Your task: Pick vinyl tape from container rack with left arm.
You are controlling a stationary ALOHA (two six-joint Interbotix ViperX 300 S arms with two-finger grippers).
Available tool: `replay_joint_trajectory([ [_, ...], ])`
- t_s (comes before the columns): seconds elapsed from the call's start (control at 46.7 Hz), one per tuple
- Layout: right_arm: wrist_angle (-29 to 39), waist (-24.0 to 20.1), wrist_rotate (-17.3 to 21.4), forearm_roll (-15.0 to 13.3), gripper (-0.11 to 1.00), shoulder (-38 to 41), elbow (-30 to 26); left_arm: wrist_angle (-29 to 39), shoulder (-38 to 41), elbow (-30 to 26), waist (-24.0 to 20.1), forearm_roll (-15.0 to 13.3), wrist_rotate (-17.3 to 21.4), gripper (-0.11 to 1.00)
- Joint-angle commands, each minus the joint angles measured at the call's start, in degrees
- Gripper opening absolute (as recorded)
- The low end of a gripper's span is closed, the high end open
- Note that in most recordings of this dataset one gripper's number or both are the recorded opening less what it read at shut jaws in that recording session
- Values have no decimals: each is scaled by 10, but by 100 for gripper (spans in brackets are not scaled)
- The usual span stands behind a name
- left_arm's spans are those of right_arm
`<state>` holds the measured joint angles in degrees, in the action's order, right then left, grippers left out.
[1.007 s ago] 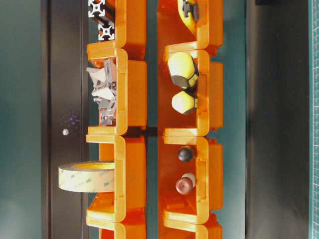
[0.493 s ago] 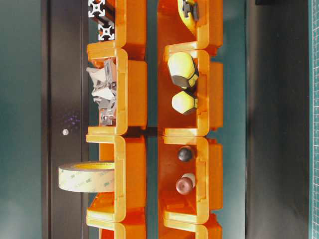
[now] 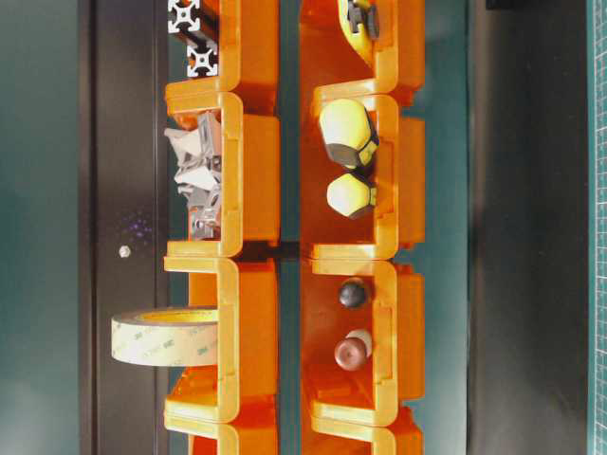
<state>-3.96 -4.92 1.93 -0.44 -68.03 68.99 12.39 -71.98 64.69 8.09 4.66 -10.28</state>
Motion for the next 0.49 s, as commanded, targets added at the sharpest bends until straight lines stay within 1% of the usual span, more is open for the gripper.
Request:
replay_joint_trajectory([
  [0.0, 3, -4, 1, 2, 0, 9, -11, -6, 9, -10, -2, -1, -1, 85],
  [0.471, 29, -5, 0, 2, 0, 13, -5, -7, 11, -8, -1, -2, -1, 85],
])
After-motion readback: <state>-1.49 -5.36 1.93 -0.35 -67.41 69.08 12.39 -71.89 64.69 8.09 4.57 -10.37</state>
